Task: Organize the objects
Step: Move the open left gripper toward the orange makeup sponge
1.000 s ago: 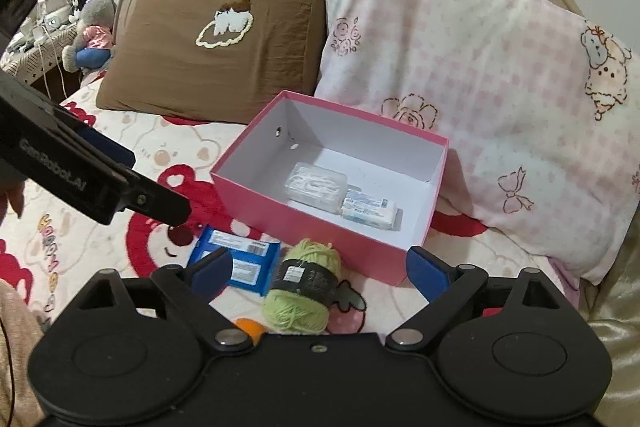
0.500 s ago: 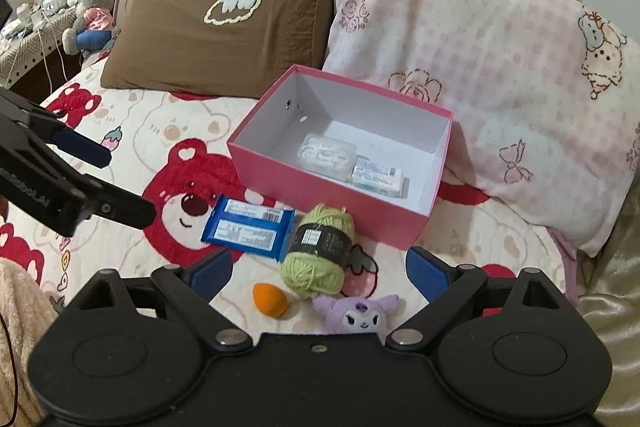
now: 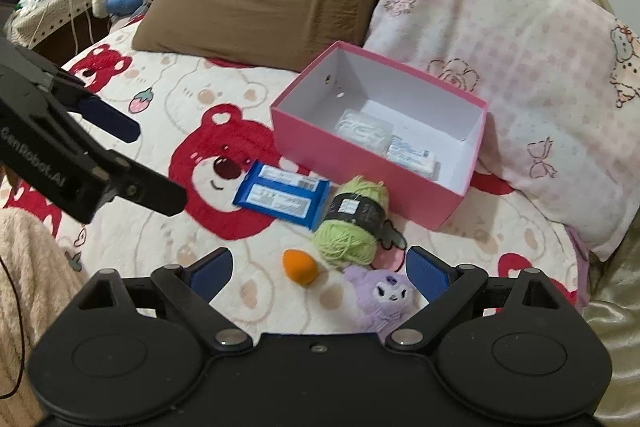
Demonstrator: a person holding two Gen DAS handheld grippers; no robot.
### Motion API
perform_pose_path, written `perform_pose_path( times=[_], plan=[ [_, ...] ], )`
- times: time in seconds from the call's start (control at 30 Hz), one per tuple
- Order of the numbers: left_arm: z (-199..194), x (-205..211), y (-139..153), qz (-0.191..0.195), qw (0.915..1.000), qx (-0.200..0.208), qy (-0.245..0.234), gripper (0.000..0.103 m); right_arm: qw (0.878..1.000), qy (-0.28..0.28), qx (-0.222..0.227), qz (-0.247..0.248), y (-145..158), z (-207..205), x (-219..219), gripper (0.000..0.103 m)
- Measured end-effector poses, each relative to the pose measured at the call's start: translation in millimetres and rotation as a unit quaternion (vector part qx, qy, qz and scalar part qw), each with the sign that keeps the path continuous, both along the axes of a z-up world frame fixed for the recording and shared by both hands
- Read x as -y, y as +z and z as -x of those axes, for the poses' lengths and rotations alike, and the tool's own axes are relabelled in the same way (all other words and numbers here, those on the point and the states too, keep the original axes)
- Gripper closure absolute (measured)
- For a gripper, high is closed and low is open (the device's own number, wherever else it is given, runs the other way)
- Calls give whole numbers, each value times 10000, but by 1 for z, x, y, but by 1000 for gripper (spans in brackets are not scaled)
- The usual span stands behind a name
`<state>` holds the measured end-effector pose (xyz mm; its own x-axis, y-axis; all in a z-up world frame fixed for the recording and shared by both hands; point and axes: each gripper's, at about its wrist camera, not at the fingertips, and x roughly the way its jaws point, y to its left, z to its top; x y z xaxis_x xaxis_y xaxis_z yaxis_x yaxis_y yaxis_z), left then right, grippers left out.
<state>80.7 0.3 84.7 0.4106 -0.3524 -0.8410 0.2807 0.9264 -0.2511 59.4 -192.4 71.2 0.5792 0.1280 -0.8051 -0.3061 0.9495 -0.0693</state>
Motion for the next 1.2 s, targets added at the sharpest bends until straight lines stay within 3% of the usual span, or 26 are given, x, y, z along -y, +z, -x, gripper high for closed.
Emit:
perform_pose_path(
  times=[0.23,0.5,0.77,1.03,1.2],
  plan=[
    [3,-9,-19,141,9998,-120,41,3,9996,242,-145,-13,-16,9,-9,7],
    [-10,-6,-50,56,9994,-286,170,4,9969,731,298,74,-46,4,-11,8],
    [-26,2,-70,89,9991,-259,324,5,9866,1481,536,-424,-72,-20,-8,9],
    [-41,14,-98,374,9981,-73,487,6,9764,2090,245,-493,-104,-39,-13,13],
    [-46,22,-121,411,9972,-132,615,7,9724,2160,20,-881,-125,-45,-4,13]
  ],
)
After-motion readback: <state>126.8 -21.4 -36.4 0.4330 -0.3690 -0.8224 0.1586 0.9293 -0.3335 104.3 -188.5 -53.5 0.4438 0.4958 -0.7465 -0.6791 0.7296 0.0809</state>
